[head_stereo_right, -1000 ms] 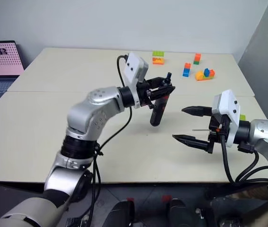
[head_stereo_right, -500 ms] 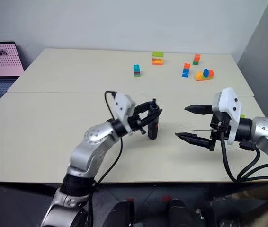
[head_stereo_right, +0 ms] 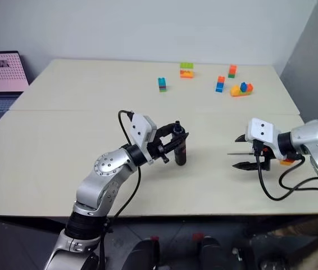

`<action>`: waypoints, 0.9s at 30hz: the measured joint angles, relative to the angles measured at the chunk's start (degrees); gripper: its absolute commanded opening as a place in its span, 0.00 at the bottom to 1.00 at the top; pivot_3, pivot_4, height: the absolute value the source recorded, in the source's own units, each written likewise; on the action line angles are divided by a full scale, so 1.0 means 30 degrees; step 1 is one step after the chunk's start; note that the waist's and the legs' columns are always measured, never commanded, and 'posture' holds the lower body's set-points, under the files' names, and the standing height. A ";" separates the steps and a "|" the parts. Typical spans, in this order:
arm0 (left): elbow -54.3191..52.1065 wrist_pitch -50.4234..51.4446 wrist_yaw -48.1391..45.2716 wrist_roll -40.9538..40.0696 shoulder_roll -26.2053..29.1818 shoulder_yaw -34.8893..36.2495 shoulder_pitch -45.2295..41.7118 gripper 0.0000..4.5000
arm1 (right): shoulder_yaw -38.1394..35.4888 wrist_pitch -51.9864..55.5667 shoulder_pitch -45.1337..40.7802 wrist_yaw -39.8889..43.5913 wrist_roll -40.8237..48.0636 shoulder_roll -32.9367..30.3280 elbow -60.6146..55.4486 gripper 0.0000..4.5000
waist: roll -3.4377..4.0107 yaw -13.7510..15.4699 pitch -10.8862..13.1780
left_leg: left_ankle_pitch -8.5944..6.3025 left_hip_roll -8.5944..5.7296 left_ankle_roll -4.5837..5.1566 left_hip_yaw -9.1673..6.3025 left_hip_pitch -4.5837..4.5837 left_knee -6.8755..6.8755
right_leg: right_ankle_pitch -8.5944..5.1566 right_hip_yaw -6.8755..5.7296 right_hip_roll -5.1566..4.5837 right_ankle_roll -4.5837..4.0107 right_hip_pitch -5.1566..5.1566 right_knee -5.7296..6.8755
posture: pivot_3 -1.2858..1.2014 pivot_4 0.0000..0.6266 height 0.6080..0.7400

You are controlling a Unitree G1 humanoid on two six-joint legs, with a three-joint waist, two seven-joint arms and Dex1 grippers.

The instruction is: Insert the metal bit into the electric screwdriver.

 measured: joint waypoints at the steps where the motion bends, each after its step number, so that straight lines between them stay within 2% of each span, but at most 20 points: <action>1: -0.0037 -0.0032 -0.0059 0.0026 0.0006 -0.0074 0.0003 0.36 | 0.0810 -0.0823 -0.1003 0.0493 -0.1000 0.0491 0.1993 1.00 | 0.0005 -0.0015 0.0001 | 0.0000 -0.0001 0.0000 0.0005 -0.0002 -0.0012 | 0.0004 0.0006 -0.0001 0.0007 -0.0004 -0.0003 | 0.52 0.24 1.00; 5: -0.0167 -0.0139 -0.0026 0.0215 -0.0021 -0.0228 0.0103 0.36 | 0.2945 -0.3971 -0.4571 0.1442 -0.4305 0.2707 0.9325 1.00 | 0.0011 -0.0079 -0.0001 | 0.0001 -0.0001 -0.0002 0.0018 0.0002 -0.0068 | 0.0058 0.0019 0.0001 0.0080 -0.0038 0.0004 | 0.52 0.24 1.00; 10: -0.0494 -0.0151 0.0234 0.0362 -0.0044 -0.0250 0.0376 0.36 | 0.3899 -0.6153 -0.7561 0.1204 -0.6835 0.5107 1.5561 1.00 | 0.0016 -0.0075 -0.0003 | 0.0006 -0.0003 -0.0009 0.0020 0.0007 -0.0121 | 0.0089 0.0022 0.0001 0.0016 -0.0047 -0.0005 | 0.52 0.24 1.00; 13: -0.0587 -0.0136 0.0376 0.0395 -0.0089 -0.0285 0.0454 0.36 | 0.3954 -0.6306 -0.8678 0.0533 -0.7807 0.6191 1.7917 0.90 | 0.0019 -0.0069 -0.0004 | 0.0013 -0.0004 -0.0022 0.0016 0.0009 -0.0127 | 0.0102 0.0019 0.0000 -0.0005 -0.0047 -0.0002 | 0.52 0.24 1.00; 14: -0.0658 -0.0135 0.0385 0.0401 -0.0070 -0.0287 0.0520 0.36 | 0.3949 -0.6351 -0.8914 0.0509 -0.8059 0.6441 1.8466 0.82 | 0.0018 -0.0051 -0.0004 | 0.0015 -0.0005 -0.0025 0.0015 0.0010 -0.0126 | 0.0101 0.0018 0.0000 -0.0004 -0.0047 0.0002 | 0.52 0.24 1.00; 15: -0.0759 -0.0112 0.0415 0.0429 -0.0060 -0.0288 0.0581 0.36 | 0.3949 -0.6372 -0.9130 0.0577 -0.8376 0.6656 1.8916 0.77 | 0.0020 -0.0045 -0.0005 | 0.0017 -0.0005 -0.0027 0.0015 0.0010 -0.0126 | 0.0102 0.0019 0.0001 -0.0004 -0.0047 0.0004 | 0.52 0.24 1.00; 18: -0.0897 -0.0093 0.0530 0.0496 -0.0042 -0.0316 0.0694 0.36 | 0.3895 -0.6408 -0.9414 0.0713 -0.8804 0.6789 1.9554 0.65 | 0.0022 -0.0035 -0.0006 | 0.0019 -0.0007 -0.0031 0.0016 0.0012 -0.0123 | 0.0103 0.0021 0.0000 0.0000 -0.0044 0.0004 | 0.52 0.24 1.00; 27: -0.1055 -0.0151 0.0744 0.0664 0.0042 -0.0520 0.0815 0.36 | 0.3699 -0.6531 -0.9556 0.1116 -0.9594 0.6907 1.9837 0.16 | 0.0040 -0.0059 -0.0017 | 0.0024 -0.0006 -0.0037 0.0012 0.0033 -0.0123 | 0.0087 0.0020 0.0002 0.0027 -0.0035 0.0029 | 0.52 0.24 1.00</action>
